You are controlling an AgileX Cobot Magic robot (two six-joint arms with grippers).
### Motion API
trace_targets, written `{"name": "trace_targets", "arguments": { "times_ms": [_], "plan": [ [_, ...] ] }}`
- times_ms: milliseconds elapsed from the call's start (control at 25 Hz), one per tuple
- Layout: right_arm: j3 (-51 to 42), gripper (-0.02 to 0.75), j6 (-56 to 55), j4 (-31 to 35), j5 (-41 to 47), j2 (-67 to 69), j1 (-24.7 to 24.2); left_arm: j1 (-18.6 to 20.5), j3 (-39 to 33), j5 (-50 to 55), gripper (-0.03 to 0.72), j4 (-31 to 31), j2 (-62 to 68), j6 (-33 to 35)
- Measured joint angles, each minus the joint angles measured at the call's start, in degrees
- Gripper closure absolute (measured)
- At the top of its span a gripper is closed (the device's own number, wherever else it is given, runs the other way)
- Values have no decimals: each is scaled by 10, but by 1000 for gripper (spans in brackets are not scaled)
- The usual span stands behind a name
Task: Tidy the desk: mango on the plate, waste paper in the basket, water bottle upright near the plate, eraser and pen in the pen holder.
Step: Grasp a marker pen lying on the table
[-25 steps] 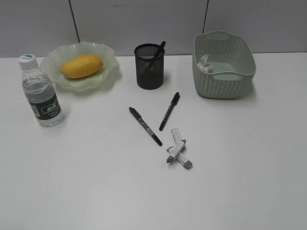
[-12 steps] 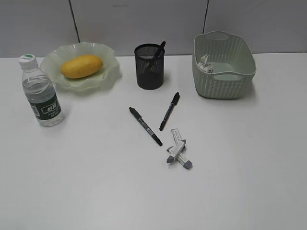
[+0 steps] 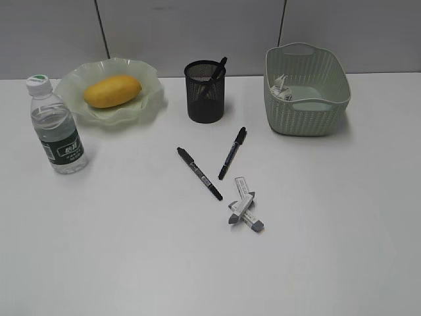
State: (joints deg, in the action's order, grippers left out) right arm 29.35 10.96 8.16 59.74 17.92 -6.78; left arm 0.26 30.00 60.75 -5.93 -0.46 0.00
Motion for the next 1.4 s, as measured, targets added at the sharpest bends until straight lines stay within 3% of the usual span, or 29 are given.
{"name": "trace_targets", "arguments": {
  "times_ms": [960,1400],
  "plan": [
    [-2,363,-24,1,1,-162,10,0,0,1,261,2,0,0],
    [-6,363,-42,9,0,-184,48,0,0,1,343,9,0,0]
  ]
}}
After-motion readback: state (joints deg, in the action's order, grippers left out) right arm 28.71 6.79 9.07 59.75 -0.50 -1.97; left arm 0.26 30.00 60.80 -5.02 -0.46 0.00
